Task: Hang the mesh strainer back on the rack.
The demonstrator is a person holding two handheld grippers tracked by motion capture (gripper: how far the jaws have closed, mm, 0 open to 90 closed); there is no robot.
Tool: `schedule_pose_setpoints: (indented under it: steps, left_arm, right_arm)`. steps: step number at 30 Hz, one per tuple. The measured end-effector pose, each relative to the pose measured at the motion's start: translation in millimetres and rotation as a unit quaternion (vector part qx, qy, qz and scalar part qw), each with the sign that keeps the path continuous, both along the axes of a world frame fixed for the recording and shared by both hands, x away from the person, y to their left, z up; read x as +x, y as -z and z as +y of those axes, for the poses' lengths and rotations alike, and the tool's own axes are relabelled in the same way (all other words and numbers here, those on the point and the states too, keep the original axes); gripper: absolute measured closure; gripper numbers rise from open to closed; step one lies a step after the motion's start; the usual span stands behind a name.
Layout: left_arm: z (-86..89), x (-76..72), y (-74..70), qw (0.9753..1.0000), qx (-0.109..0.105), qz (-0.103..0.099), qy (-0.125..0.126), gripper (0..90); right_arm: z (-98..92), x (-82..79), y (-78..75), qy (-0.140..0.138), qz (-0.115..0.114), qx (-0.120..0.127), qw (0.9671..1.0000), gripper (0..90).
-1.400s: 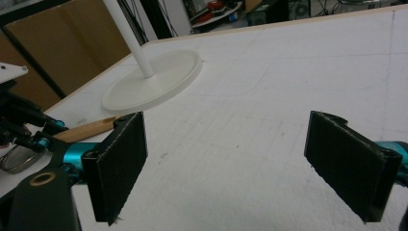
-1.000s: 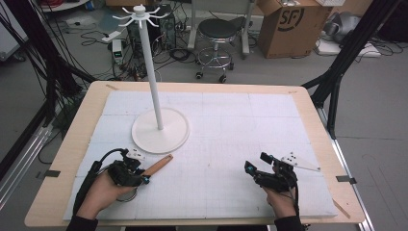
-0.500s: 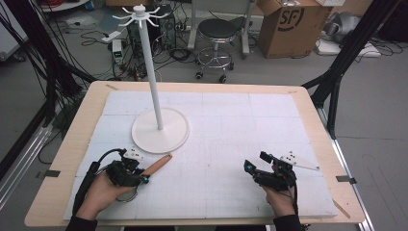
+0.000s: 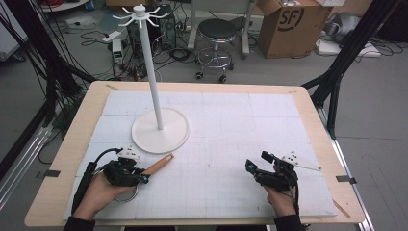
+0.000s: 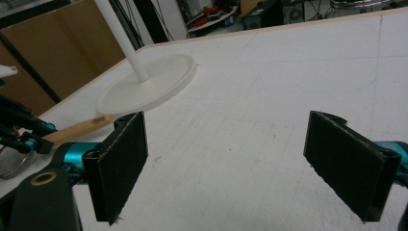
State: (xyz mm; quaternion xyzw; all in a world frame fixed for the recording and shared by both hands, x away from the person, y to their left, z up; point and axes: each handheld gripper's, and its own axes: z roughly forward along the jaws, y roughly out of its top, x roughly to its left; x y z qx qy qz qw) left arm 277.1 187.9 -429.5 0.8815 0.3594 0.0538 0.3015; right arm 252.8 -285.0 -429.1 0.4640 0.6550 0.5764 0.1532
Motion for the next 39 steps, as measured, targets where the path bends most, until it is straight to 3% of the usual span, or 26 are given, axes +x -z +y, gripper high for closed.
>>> schedule_pose_setpoints:
  steps: [3,8,13,19,22,26,29,31,35,39]
  left_arm:
    - [-0.8,-0.2,-0.3,1.0000,0.004,-0.002,0.000,70.8]
    - [-16.3,-4.8,-3.4,0.9972,0.069,-0.025,0.013,71.2]
    - [-17.6,-3.6,-2.9,0.9971,0.072,-0.021,0.012,71.1]
    - [-20.1,-6.6,-2.6,0.9962,0.080,-0.033,0.009,71.1]
    - [-12.3,-4.3,-1.7,0.9986,0.048,-0.021,0.005,71.2]
    - [-6.3,-2.3,-2.2,0.9998,0.010,-0.006,0.013,71.4]
    - [-9.9,-3.6,-1.9,0.9996,0.020,-0.012,0.015,71.3]
    - [-9.4,-4.3,-3.5,0.9997,0.014,-0.015,0.012,71.4]
    - [-0.4,-4.9,-12.4,0.9993,-0.032,-0.018,0.008,71.4]
    - [12.4,-4.3,-20.5,0.9966,-0.078,-0.025,-0.003,71.3]
  right_arm:
    - [-1.5,-0.2,-0.3,0.003,-0.004,-0.001,1.0000,14.4]
    - [-1.2,-0.6,-0.3,0.005,-0.004,0.000,1.0000,14.4]
    - [-0.5,-1.0,-0.7,0.004,-0.007,0.000,1.0000,14.4]
    - [-1.0,-1.1,-0.8,0.006,-0.005,0.003,1.0000,14.4]
    - [-0.9,-1.2,-0.8,0.006,-0.005,0.003,1.0000,14.4]
    - [-2.5,-0.5,0.2,0.009,-0.005,0.004,0.9999,14.4]
    - [-3.4,-0.4,0.1,0.011,-0.006,0.005,0.9999,14.4]
    - [-3.9,-0.7,-0.1,0.012,-0.008,0.004,0.9999,14.4]
    - [-4.3,-1.3,-0.7,0.012,-0.008,0.007,0.9999,14.4]
    - [-4.1,-0.9,-0.2,0.012,-0.008,0.005,0.9999,14.4]
